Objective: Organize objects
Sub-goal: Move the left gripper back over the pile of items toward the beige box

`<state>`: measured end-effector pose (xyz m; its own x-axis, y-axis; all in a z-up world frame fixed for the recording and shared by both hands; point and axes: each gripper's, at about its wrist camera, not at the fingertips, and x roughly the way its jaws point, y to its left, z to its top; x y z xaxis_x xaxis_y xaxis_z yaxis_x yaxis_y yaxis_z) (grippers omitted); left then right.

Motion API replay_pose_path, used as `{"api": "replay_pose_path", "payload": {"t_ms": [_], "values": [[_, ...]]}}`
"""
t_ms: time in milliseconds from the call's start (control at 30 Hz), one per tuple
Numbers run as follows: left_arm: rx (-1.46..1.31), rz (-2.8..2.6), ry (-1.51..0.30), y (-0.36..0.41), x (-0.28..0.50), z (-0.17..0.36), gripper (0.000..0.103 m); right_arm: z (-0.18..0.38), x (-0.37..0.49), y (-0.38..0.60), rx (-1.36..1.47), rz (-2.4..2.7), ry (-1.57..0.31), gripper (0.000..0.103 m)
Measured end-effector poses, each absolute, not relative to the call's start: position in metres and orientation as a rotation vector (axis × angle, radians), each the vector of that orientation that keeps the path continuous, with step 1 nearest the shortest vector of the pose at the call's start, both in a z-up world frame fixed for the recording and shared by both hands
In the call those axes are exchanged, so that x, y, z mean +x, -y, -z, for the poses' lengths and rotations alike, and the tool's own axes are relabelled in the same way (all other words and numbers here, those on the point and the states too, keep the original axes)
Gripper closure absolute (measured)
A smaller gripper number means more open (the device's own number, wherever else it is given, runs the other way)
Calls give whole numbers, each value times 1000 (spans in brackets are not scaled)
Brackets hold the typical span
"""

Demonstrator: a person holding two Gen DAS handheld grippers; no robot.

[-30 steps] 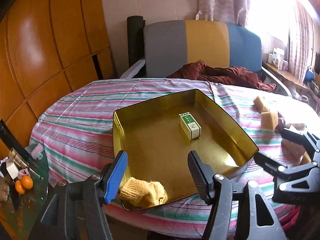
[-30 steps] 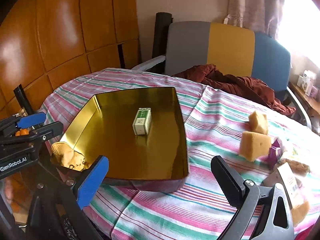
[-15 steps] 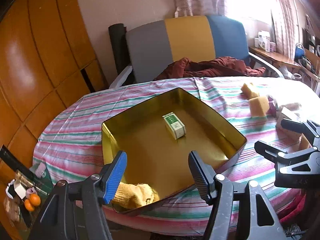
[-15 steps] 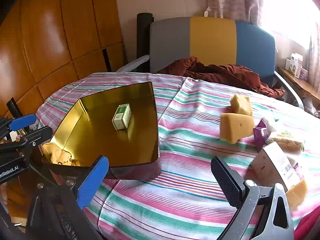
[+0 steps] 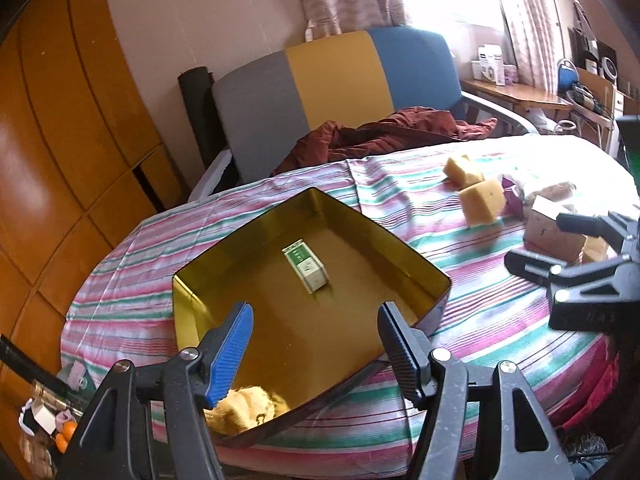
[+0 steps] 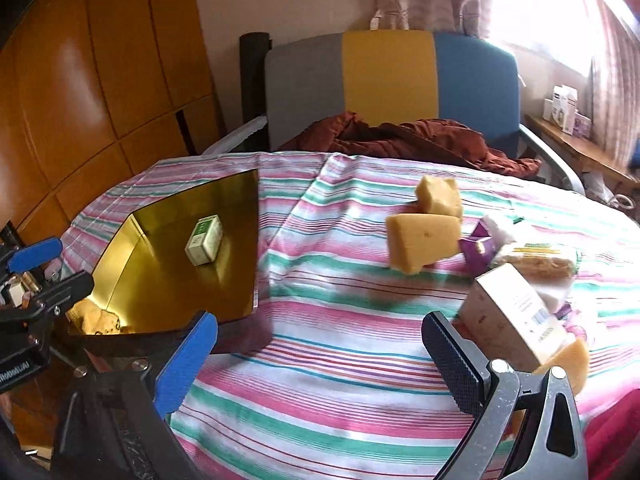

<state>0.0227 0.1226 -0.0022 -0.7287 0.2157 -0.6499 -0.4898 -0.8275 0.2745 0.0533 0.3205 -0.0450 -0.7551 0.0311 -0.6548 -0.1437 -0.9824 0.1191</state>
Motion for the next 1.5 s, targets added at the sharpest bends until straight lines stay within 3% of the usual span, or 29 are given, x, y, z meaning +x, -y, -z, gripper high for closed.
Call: {"api": "replay_pose_path", "payload": {"t_ms": [433,1033,1500], "values": [[-864,-2443,-632,-149,21,9,34,24,79,-386,-972,-2694,-308,0],[-1081,-2013,-422,-243,11,32,34,3,139,-501,-846,-2366,-410,0],[-1351,-1784,-202,-349,-13,67,34,28,164,-546,-792,-2341,-875,0]]}}
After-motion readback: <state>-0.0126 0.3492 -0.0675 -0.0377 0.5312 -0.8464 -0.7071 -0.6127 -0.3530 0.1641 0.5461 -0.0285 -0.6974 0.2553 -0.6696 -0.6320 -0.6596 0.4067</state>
